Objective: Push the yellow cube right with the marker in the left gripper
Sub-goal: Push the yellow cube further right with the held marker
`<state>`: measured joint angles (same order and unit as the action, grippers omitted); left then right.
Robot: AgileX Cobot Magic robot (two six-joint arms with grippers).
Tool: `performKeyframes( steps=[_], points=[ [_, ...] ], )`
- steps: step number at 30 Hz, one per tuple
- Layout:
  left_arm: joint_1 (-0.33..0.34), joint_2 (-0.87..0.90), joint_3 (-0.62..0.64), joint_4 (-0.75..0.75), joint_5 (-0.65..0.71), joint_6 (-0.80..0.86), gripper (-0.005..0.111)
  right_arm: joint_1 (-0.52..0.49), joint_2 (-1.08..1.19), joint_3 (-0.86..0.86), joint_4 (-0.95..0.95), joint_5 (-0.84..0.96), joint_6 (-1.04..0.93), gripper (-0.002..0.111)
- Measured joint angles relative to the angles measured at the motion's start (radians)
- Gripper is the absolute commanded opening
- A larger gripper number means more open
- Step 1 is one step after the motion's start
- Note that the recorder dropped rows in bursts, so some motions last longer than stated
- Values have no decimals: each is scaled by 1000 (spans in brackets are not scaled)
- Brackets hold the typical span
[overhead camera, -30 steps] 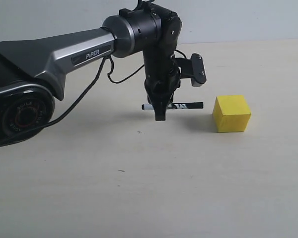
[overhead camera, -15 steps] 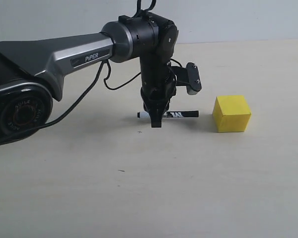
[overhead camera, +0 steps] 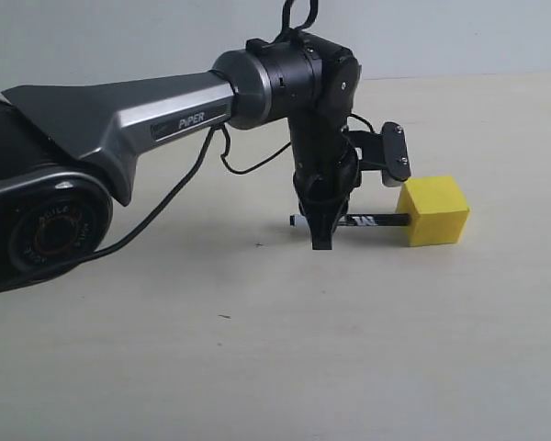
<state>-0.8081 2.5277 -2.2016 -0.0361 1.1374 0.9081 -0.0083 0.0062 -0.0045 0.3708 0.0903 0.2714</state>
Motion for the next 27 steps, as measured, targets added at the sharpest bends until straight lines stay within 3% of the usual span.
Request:
performKeyframes(
  steps=[7,16,27],
  points=[
    [-12,0,0,2,16,-29,0,0,0,0,0,0,0,0],
    [25,0,0,157,78,-254,0,0,0,0,0,0,0,0],
    [-42,0,0,141,-94,-314,0,0,0,0,0,0,0,0]
  ],
)
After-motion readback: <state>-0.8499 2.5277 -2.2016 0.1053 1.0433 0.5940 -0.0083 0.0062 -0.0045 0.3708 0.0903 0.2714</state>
